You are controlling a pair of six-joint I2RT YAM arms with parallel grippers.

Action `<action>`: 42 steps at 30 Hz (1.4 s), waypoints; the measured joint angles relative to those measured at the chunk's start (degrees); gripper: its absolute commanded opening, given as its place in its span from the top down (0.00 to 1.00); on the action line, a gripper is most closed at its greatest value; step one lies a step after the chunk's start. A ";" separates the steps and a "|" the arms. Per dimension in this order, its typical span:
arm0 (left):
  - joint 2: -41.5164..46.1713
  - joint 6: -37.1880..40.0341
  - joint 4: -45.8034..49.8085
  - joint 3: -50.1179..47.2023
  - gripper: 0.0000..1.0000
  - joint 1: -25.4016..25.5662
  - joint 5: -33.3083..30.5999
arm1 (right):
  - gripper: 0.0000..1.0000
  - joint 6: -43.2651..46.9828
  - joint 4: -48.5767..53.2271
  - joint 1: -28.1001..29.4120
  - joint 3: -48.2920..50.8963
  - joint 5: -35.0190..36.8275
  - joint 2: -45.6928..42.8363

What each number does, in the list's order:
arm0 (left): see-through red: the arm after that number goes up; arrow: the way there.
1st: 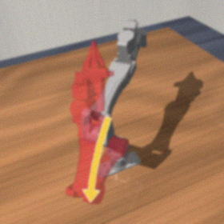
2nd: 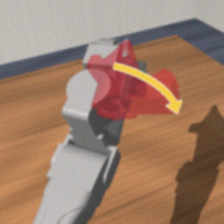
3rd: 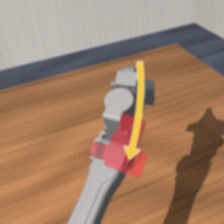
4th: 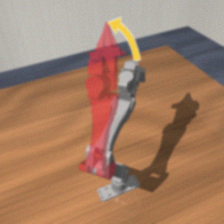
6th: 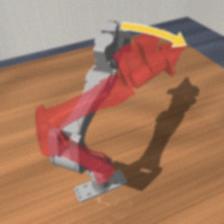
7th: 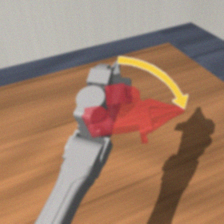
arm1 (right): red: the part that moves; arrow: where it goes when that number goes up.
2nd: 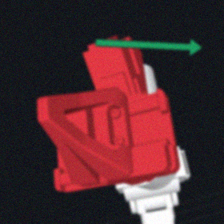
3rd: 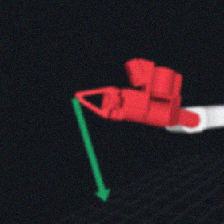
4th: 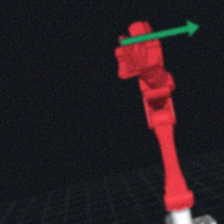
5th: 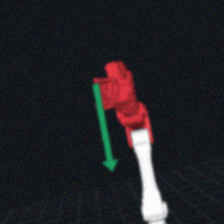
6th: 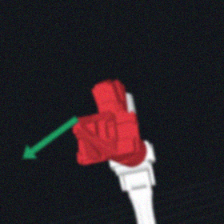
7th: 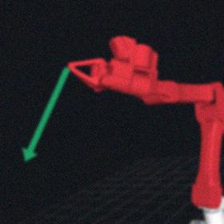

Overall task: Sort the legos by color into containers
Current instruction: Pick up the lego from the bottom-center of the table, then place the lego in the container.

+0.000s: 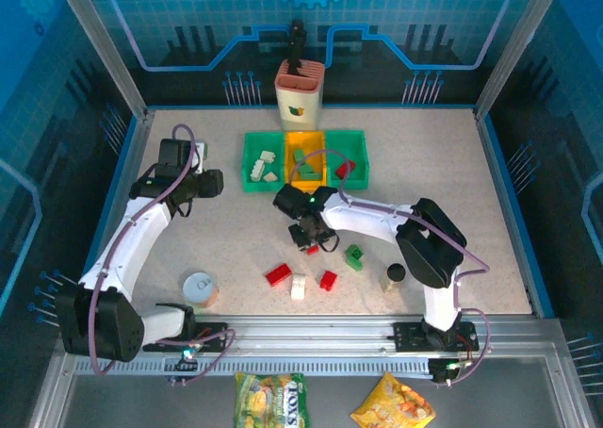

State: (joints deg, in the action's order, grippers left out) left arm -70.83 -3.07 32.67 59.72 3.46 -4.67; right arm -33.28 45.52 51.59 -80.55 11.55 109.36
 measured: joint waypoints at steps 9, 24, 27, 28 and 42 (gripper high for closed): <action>0.00 0.00 0.00 0.00 0.45 0.00 0.00 | 0.69 4.31 0.07 -9.31 -7.13 -0.02 -0.04; 0.00 0.00 -0.02 0.00 0.45 0.00 0.02 | 0.70 8.15 -1.09 -26.77 -20.98 -5.64 4.63; 0.00 0.00 -0.02 0.00 0.45 0.00 0.00 | 0.70 8.35 -1.49 -28.72 -23.80 -7.39 7.72; 0.00 0.00 -0.02 0.00 0.45 0.00 0.02 | 0.70 8.48 -1.64 -29.35 -24.68 -8.11 8.87; 0.02 0.00 -0.02 0.00 0.44 0.00 0.00 | 0.70 7.06 -9.33 -35.12 -27.93 -18.71 20.06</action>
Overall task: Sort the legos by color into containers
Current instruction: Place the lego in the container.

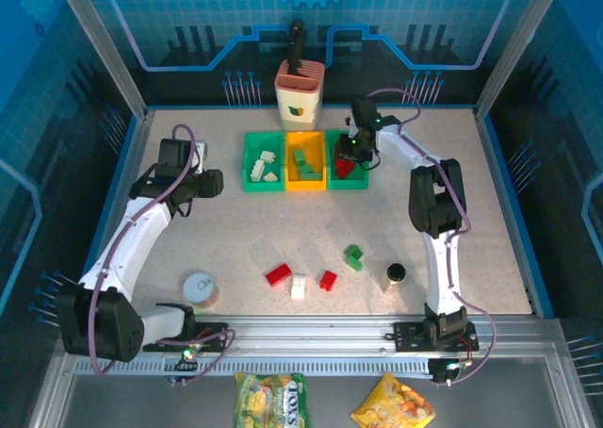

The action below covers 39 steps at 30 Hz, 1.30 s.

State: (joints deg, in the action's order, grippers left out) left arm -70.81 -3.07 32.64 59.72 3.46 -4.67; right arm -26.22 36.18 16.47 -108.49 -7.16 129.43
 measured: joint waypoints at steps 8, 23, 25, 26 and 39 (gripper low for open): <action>0.00 0.00 0.02 0.00 0.45 0.00 -0.02 | 0.69 -1.88 -3.67 -0.76 -2.19 -3.02 2.56; 0.00 0.00 0.00 0.00 0.44 0.00 -0.02 | 0.55 -3.08 -4.81 -1.20 -3.69 -3.82 4.85; 0.00 0.00 0.00 0.00 0.44 0.00 -0.02 | 0.55 -3.15 -4.74 -1.22 -3.69 -3.82 4.83; 0.00 0.00 0.02 0.00 0.44 0.00 -0.02 | 0.55 -3.13 -4.70 -1.22 -3.69 -3.85 4.74; 0.00 0.02 0.02 0.00 0.44 0.00 0.00 | 0.55 -1.77 -3.69 -1.20 0.50 -3.85 -5.25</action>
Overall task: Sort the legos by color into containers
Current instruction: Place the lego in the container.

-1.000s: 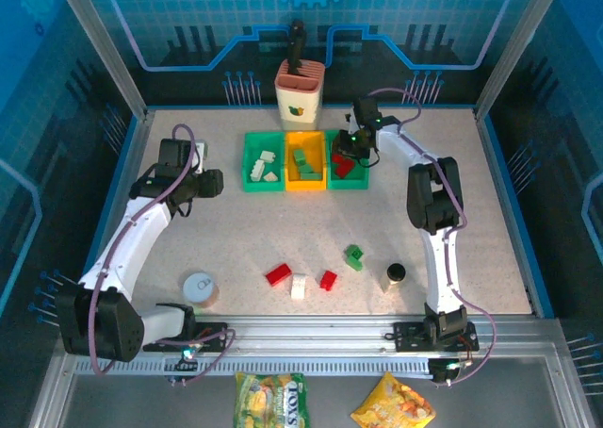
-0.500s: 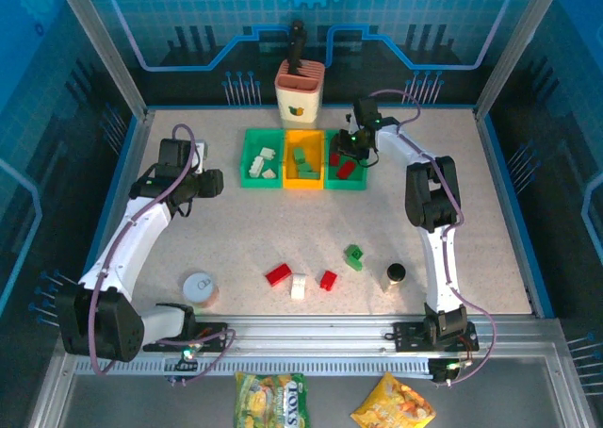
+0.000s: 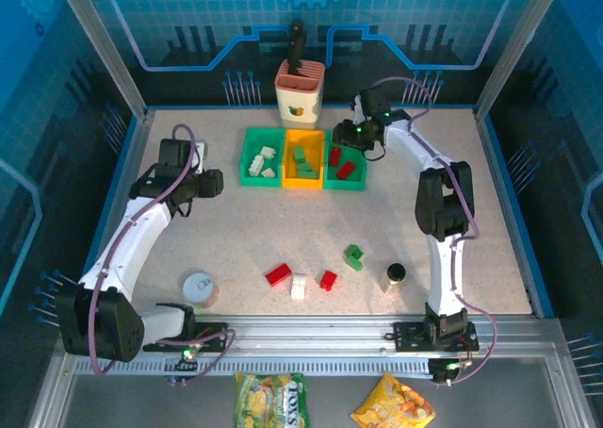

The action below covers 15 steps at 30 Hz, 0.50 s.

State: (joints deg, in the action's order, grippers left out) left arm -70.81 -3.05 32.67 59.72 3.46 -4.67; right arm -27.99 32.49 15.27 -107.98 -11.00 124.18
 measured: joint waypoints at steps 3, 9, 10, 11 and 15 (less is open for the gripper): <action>0.00 -0.02 0.00 0.00 0.44 0.00 0.00 | 0.55 0.85 0.24 0.00 3.17 0.00 -2.84; 0.00 -0.02 0.00 0.00 0.44 0.00 0.00 | 0.55 3.04 1.79 0.00 8.79 0.04 -5.33; 0.00 -0.02 0.00 0.00 0.44 0.00 0.00 | 0.55 3.43 2.23 0.00 9.42 0.11 -5.33; 0.00 -0.02 0.00 0.00 0.44 0.00 0.00 | 0.55 3.89 2.82 0.00 10.05 0.42 -5.33; 0.00 -0.02 -0.02 0.00 0.44 0.00 0.00 | 0.56 5.42 3.76 0.04 10.62 2.25 -5.46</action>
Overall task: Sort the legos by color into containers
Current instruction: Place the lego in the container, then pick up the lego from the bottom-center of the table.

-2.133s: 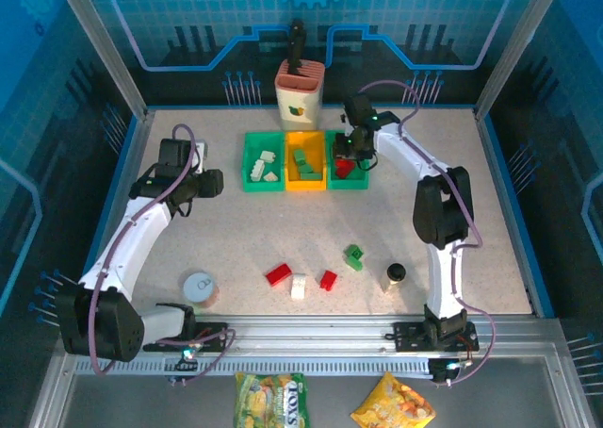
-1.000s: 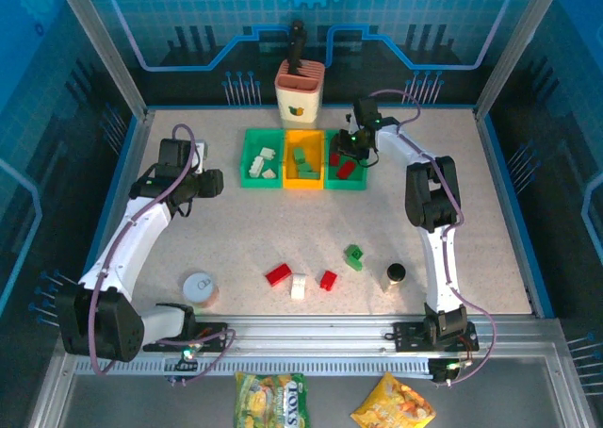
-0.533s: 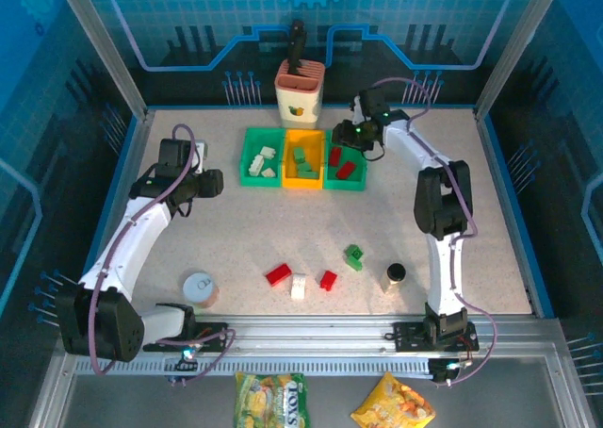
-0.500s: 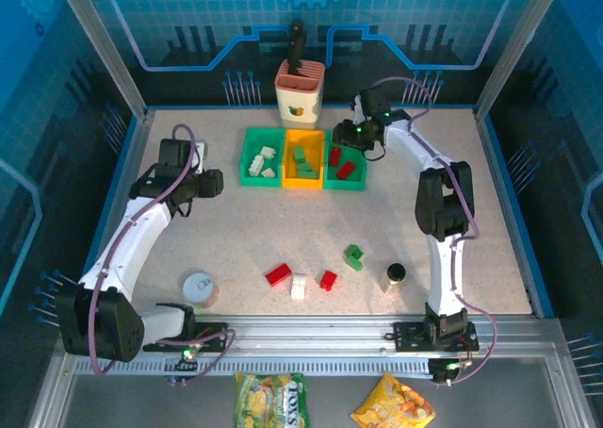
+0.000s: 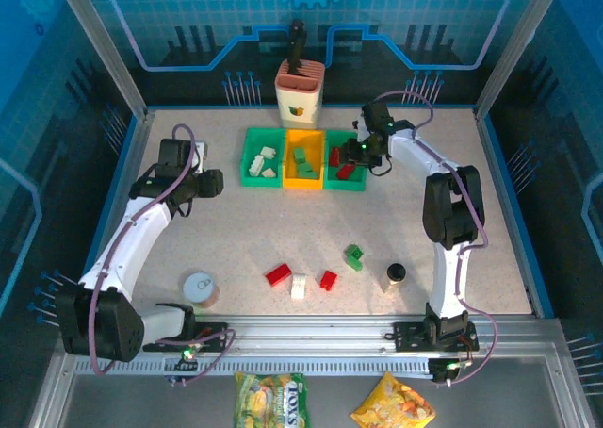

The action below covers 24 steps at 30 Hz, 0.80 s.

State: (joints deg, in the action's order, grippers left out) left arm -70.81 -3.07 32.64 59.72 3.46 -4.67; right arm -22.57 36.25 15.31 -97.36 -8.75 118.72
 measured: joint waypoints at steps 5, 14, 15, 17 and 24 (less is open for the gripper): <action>0.00 0.00 0.02 0.00 0.44 0.00 0.00 | 0.56 1.68 1.42 0.00 -0.04 4.33 -0.22; 0.00 0.00 0.02 0.00 0.44 0.00 0.00 | 0.56 4.26 3.96 0.44 0.90 5.20 -3.98; 0.00 0.00 0.00 0.00 0.44 0.00 0.00 | 0.56 4.79 4.39 0.68 0.96 5.11 -4.81; 0.00 0.00 0.02 0.00 0.44 0.00 0.00 | 0.56 5.95 5.09 1.33 1.25 5.11 -6.47; 0.00 0.00 0.00 0.00 0.44 0.00 0.04 | 0.55 10.14 8.79 4.72 5.88 5.33 -13.38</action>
State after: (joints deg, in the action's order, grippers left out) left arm -70.81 -3.07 32.64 59.72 3.46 -4.62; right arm -12.43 45.04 20.03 -91.48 -3.42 105.34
